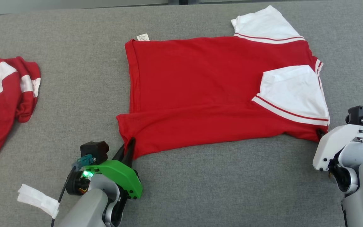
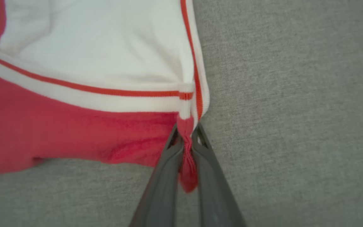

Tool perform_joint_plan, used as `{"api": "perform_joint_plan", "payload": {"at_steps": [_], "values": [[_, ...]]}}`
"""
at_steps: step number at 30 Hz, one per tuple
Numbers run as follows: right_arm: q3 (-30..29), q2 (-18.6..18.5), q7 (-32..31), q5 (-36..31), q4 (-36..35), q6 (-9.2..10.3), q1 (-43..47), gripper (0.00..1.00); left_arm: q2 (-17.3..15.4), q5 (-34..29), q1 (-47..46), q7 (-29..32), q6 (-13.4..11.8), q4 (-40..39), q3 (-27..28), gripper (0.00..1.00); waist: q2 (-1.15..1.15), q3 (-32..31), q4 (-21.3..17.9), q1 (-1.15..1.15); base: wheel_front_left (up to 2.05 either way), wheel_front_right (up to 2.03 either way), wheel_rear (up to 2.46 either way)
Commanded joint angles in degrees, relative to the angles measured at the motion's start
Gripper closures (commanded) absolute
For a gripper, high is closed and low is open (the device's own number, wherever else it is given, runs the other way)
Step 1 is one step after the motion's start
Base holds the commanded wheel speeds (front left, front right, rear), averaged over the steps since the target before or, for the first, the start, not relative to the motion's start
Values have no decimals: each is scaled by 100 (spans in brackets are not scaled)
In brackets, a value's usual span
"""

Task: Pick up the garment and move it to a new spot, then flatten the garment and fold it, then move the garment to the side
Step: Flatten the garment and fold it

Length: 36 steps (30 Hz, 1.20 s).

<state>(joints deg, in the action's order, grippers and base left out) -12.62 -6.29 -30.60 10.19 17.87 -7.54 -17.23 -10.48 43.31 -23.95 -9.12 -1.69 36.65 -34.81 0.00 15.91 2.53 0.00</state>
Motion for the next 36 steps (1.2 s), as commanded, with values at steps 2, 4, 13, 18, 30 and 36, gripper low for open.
{"api": "perform_joint_plan", "payload": {"at_steps": [2, 4, 13, 18, 30, 36], "values": [[43, 27, 16, 54, -178, 10, 286, 100, -129, 135, 280, 82, -90, -58, 70, 100, 0, -188, -75, 0, 0, 0, 0], [49, 51, -5, 81, -400, 10, 426, 100, -190, 177, 404, 122, -143, -223, 101, 100, 0, -277, -95, 0, 0, 0, 0], [-161, 153, -231, 123, -1105, 11, 1203, 100, -614, 312, 1167, 563, -564, -1298, 119, 100, 0, -485, -128, 0, 0, 0, 0], [-230, 237, -230, 90, -1155, 11, 1450, 100, -782, 355, 1458, 695, -761, -1732, 148, 0, 0, -493, -122, 0, 0, 0, 0], [-173, 231, -326, 53, -1437, 7, 1097, 0, -860, 545, 1322, 870, -953, -2232, 355, 0, 0, -504, -129, 0, 0, 0, 0], [172, -358, -1078, 3, -1653, 7, 144, 0, -1050, 480, 435, 1561, -1012, -2220, 373, 0, 0, -294, -102, 0, 0, 0, 0]]}}
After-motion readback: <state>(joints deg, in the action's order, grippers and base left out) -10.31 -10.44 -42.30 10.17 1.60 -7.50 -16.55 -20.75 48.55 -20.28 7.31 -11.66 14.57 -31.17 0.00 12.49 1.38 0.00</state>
